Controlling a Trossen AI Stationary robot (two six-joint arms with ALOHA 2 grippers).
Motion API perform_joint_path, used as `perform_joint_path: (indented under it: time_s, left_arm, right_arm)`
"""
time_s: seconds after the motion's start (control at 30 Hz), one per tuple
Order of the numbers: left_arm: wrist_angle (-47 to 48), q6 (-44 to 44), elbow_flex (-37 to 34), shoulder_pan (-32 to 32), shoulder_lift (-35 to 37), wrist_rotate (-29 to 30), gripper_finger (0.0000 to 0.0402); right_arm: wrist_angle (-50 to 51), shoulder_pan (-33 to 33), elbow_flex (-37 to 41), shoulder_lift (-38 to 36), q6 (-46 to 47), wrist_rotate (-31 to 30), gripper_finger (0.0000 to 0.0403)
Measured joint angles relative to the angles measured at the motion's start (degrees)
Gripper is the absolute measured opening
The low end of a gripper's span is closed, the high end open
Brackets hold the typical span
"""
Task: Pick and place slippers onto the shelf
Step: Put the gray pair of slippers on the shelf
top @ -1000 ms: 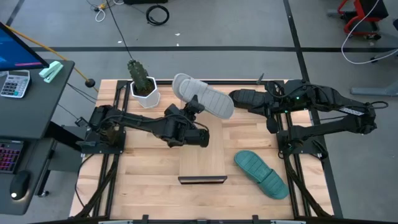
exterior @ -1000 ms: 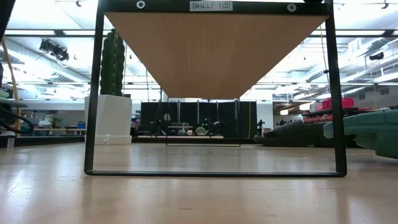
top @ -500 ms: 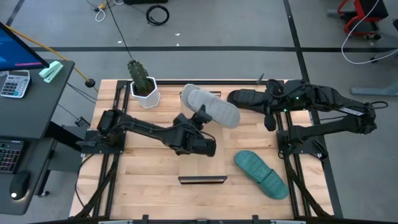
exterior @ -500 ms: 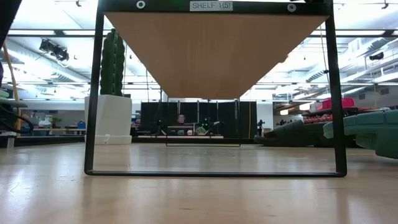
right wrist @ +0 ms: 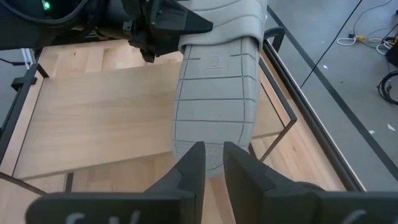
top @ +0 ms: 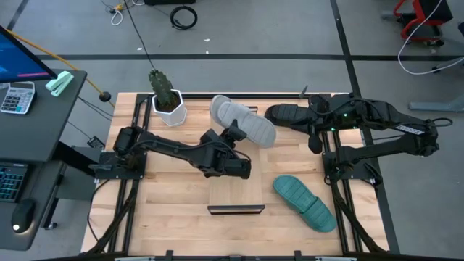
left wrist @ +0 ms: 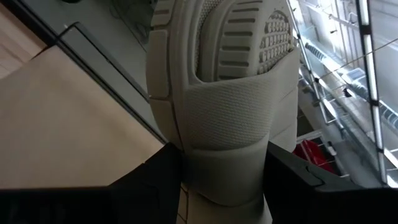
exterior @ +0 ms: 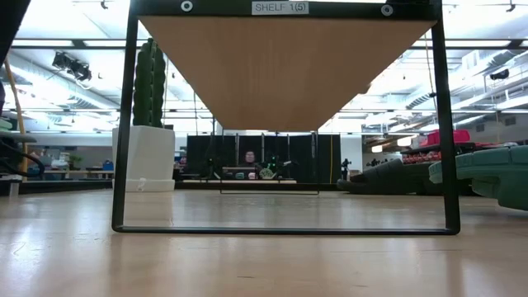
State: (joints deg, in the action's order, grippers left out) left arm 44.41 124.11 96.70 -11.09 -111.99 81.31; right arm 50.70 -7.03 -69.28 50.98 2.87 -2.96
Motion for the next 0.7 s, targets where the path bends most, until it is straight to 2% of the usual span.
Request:
perform_joint_path:
  time_s: [0.7]
  left_arm:
    - [3.2,-0.3,0.0,2.4,0.0,-0.6,0.018]
  right_arm:
    - [0.0,0.0,0.0,0.0,0.0,0.0,0.0066]
